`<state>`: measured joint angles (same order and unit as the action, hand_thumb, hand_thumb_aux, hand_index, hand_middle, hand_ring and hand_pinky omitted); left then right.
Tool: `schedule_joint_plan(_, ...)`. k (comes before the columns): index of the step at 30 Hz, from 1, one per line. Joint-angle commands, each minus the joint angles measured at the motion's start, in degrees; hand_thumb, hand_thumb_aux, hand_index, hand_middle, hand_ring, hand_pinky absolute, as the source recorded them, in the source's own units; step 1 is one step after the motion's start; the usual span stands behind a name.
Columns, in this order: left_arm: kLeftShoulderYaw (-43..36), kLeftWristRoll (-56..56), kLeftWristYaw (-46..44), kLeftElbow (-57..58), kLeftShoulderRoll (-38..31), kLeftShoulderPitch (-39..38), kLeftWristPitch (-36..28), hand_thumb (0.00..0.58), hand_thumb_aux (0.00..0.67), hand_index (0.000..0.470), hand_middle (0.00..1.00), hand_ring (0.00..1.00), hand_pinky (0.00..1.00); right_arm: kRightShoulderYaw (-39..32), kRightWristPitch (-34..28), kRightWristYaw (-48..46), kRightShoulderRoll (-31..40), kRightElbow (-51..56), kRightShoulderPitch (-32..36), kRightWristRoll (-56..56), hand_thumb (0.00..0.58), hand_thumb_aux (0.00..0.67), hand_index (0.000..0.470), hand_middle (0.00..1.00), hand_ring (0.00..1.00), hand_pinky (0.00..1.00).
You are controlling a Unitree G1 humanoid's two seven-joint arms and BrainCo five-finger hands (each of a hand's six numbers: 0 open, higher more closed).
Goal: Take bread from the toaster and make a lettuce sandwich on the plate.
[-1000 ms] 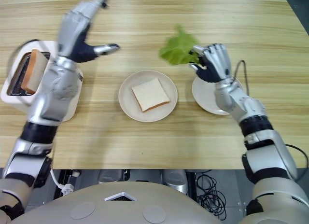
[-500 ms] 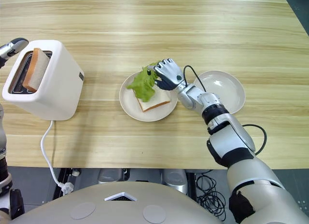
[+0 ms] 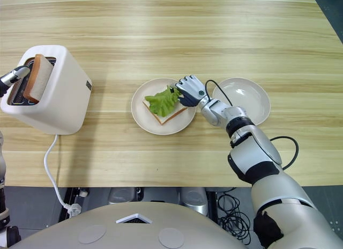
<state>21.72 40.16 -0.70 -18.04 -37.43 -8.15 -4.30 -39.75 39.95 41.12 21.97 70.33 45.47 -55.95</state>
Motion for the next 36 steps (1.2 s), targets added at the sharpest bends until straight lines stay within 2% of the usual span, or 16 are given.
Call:
schedule_joint_plan(1, -2.21, 0.98, -2.78, 0.85, -0.24, -0.98, -1.95, 0.0, 0.0, 0.0, 0.0, 0.0, 0.0, -0.59, 0.2, -1.4, 0.68, -0.18, -0.84, 0.49, 0.316, 0.218, 0.15, 1.0, 1.0, 1.0)
schedule_joint_plan(2, -2.33, 0.96, -3.0, 0.83, -0.27, -1.04, -2.27, 0.0, 0.0, 0.0, 0.0, 0.0, 0.0, -0.5, -0.02, -1.27, 0.77, -0.24, -0.82, 0.52, 0.0, 0.0, 0.0, 1.0, 1.0, 1.0)
schedule_joint_plan(3, -2.47, 0.95, -3.15, 0.78, -0.28, -1.02, -2.53, 0.0, 0.0, 0.0, 0.0, 0.0, 0.0, -0.35, -0.21, -1.07, 0.9, -0.33, -0.81, 0.6, 0.0, 0.0, 0.0, 1.0, 1.0, 1.0)
schedule_joint_plan(4, -2.63, 0.97, -3.22, 0.76, -0.28, -0.9, -2.72, 0.0, 0.0, 0.0, 0.0, 0.0, 0.0, -0.16, -0.37, -0.91, 1.03, -0.43, -0.77, 0.76, 0.0, 0.0, 0.0, 0.25, 0.25, 0.25)
schedule_joint_plan(5, -2.83, 0.93, -3.36, 0.72, -0.23, -0.69, -2.88, 0.0, 0.0, 0.0, 0.0, 0.0, 0.0, 0.12, -0.36, -0.55, 1.22, -0.67, -0.72, 1.01, 0.0, 0.0, 0.0, 0.0, 0.0, 0.0)
schedule_joint_plan(16, -5.99, 2.22, -4.53, 2.49, -0.94, 0.72, -4.69, 0.0, 0.0, 0.0, 0.0, 0.0, 0.0, 1.14, -0.59, 0.61, 2.14, -2.24, -0.8, 2.51, 0.0, 0.0, 0.0, 0.0, 0.0, 0.0)
schedule_joint_plan(24, -7.22, 6.19, -7.3, 2.85, -2.02, -0.64, -8.76, 0.0, 0.0, 0.0, 0.0, 0.0, 0.0, 4.2, 0.12, 1.7, 6.37, -6.93, -1.04, 5.02, 0.0, 0.0, 0.0, 0.0, 0.0, 0.0)
schedule_joint_plan(32, -8.15, 8.94, -8.06, 5.73, -3.02, -1.86, -11.98, 0.009, 0.005, 0.004, 0.0, 0.0, 0.0, 5.3, -0.06, 1.95, 6.77, -8.75, -1.71, 5.6, 0.0, 0.0, 0.0, 0.0, 0.0, 0.0)
schedule_joint_plan(33, -8.3, 9.04, -8.1, 5.87, -3.09, -1.87, -12.06, 0.408, 0.305, 0.209, 0.0, 0.0, 0.0, 5.42, -0.11, 2.08, 6.86, -8.92, -1.83, 5.66, 0.0, 0.0, 0.0, 0.0, 0.0, 0.0)
schedule_joint_plan(34, -8.46, 9.03, -8.2, 5.99, -3.19, -1.84, -12.05, 0.408, 0.305, 0.209, 0.0, 0.0, 0.0, 5.56, -0.1, 2.26, 6.93, -9.05, -1.93, 5.74, 0.0, 0.0, 0.0, 0.0, 0.0, 0.0)
schedule_joint_plan(35, -8.63, 9.01, -8.27, 6.09, -3.3, -1.79, -12.02, 0.572, 0.594, 0.408, 0.0, 0.0, 0.0, 5.66, -0.09, 2.34, 6.96, -9.09, -2.0, 5.83, 0.0, 0.0, 0.0, 0.0, 0.0, 0.0)
schedule_joint_plan(36, -8.74, 8.95, -8.28, 6.16, -3.39, -1.76, -11.93, 0.572, 0.594, 0.408, 0.0, 0.0, 0.0, 5.72, -0.11, 2.41, 6.97, -9.13, -2.04, 5.86, 0.0, 0.0, 0.0, 0.0, 0.0, 0.0)
